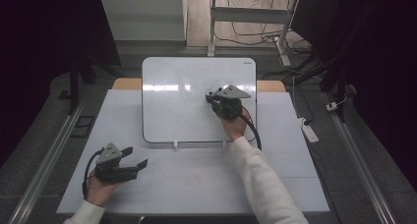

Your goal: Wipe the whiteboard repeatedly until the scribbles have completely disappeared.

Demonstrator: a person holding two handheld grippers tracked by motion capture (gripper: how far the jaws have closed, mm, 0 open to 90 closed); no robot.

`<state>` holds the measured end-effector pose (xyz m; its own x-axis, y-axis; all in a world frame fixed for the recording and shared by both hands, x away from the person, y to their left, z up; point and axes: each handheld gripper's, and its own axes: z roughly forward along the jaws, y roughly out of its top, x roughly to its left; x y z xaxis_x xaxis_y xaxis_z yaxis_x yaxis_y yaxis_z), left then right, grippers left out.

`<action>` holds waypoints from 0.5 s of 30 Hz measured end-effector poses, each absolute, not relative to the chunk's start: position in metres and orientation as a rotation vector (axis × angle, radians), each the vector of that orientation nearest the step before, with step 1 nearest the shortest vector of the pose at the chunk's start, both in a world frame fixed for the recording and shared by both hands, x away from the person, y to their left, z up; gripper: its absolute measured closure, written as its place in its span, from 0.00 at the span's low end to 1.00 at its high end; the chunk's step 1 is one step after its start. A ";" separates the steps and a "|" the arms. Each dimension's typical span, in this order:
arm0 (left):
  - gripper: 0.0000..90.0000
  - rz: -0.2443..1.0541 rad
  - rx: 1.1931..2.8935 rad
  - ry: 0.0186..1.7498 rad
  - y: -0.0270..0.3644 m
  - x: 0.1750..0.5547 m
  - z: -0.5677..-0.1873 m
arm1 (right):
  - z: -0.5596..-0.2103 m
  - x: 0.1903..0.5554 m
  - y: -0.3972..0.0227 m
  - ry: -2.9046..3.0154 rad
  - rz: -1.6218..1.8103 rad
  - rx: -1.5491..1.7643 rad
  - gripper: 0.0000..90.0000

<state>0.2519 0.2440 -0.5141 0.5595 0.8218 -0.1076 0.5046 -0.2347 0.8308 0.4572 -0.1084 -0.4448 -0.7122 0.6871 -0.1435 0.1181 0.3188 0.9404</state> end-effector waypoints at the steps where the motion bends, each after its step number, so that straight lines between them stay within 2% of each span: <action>1: 0.26 0.447 1.898 1.076 0.244 0.252 -0.514 | -0.443 0.460 -0.113 2.055 1.416 0.721 0.86; 5: 0.26 0.447 1.894 1.078 0.245 0.252 -0.514 | -0.439 0.469 -0.133 1.959 1.480 0.863 0.86; 10: 0.26 0.446 1.899 1.075 0.244 0.252 -0.514 | -0.446 0.456 -0.103 2.058 1.411 0.691 0.86; 15: 0.26 0.447 1.893 1.073 0.245 0.252 -0.514 | -0.434 0.476 -0.124 1.950 1.483 0.834 0.86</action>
<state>0.2516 0.2446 -0.5136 0.5601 0.8212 -0.1092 0.5011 -0.2309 0.8340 0.4764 -0.1244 -0.4343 -0.6583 0.7508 -0.0540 0.1482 0.1996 0.9686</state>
